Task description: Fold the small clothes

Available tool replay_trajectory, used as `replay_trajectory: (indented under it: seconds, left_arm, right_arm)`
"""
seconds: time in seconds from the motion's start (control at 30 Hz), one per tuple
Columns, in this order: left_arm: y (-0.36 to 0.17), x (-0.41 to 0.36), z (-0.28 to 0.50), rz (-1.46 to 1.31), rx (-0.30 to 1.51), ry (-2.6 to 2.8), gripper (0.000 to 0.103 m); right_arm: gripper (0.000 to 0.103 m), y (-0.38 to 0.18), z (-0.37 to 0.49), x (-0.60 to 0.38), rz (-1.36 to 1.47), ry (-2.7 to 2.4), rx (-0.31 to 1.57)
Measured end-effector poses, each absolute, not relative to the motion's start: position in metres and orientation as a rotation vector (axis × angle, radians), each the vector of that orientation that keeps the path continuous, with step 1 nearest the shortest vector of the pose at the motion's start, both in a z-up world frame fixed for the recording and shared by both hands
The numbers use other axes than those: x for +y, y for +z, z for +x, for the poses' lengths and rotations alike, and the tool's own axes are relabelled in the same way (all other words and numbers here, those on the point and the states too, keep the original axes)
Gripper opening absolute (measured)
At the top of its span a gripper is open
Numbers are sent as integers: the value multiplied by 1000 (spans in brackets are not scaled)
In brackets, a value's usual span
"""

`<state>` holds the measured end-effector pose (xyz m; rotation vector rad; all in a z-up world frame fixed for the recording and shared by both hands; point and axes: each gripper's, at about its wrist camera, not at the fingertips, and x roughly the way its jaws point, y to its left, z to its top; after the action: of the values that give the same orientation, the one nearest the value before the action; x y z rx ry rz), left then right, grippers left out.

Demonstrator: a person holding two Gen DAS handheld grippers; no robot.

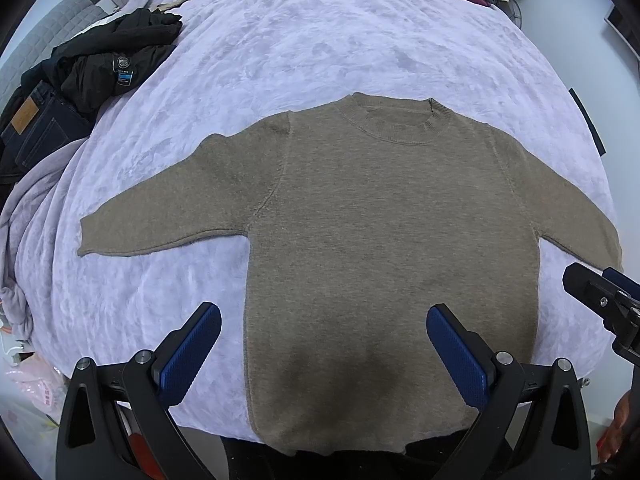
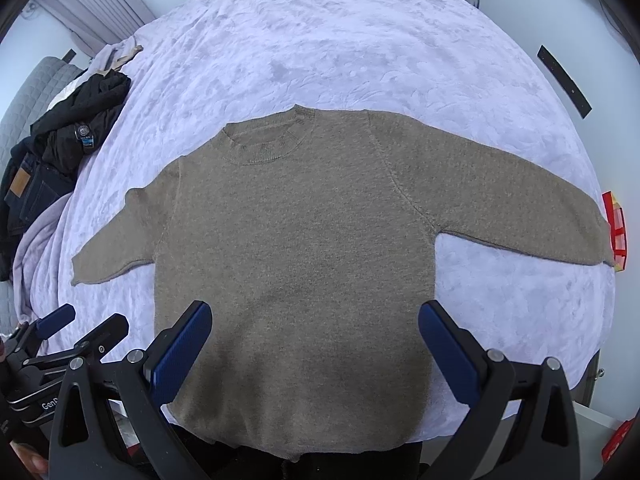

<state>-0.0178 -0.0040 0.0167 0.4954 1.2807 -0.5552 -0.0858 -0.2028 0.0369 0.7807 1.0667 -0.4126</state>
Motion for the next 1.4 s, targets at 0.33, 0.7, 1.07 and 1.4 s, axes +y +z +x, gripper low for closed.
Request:
replay_trajectory:
  seconds: [0.33, 0.7, 1.07, 1.4]
  left_arm:
    - [18, -5, -20, 491, 1278, -552, 103]
    - [20, -5, -21, 490, 1280, -551, 103]
    - [20, -5, -20, 488, 1279, -551, 103]
    - [20, -5, -20, 489, 1280, -553, 103]
  right_arm:
    - [103, 38, -85, -199, 769, -414, 1072]
    - [103, 41, -82, -197, 729, -429, 1084]
    - [103, 42, -82, -197, 709, -435, 1088]
    - [103, 45, -82, -195, 681, -446, 1091]
